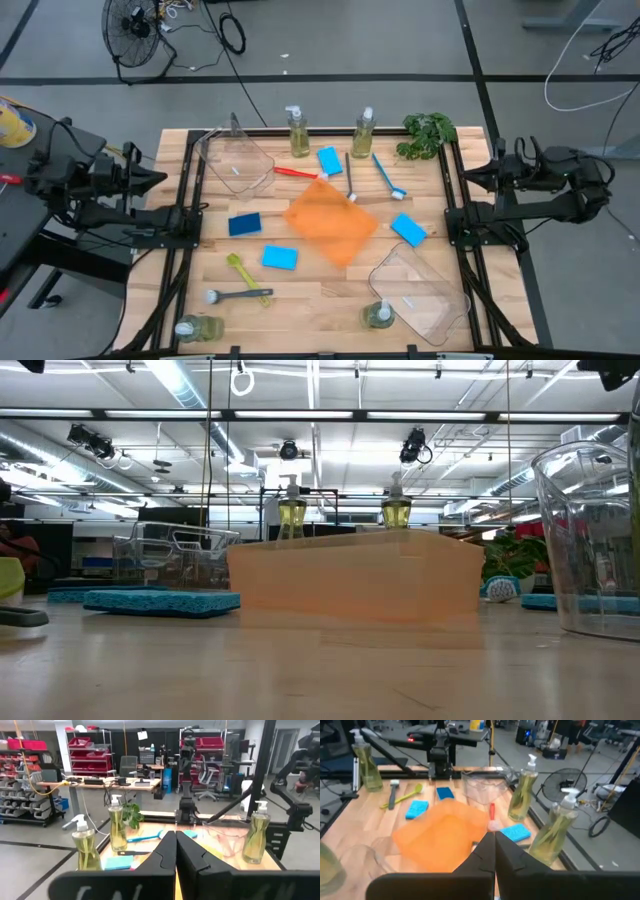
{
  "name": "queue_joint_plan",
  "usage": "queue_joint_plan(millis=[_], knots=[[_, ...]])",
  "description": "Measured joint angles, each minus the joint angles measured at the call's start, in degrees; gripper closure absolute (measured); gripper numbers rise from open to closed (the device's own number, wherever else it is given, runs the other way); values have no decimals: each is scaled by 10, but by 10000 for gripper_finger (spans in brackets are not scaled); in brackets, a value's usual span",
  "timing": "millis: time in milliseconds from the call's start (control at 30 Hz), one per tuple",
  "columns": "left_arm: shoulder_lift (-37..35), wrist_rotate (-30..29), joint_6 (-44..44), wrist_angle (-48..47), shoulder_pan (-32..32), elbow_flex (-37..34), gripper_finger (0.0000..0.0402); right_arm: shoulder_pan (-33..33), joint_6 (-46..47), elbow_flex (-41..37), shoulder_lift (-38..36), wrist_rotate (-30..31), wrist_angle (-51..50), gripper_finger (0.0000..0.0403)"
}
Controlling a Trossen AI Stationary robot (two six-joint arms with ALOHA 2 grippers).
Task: Pick & Place Kitchen Sink Supplies
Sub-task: Put the yellow dish soap into the orange bin
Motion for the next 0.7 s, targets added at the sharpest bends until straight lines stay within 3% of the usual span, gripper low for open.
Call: queue_joint_plan(millis=[233,700], knots=[[0,11,0,-62,0,0,400,0,1,0,0,-11,-9,403],[0,11,0,-70,0,-1,400,0,21,0,0,-11,-9,403]])
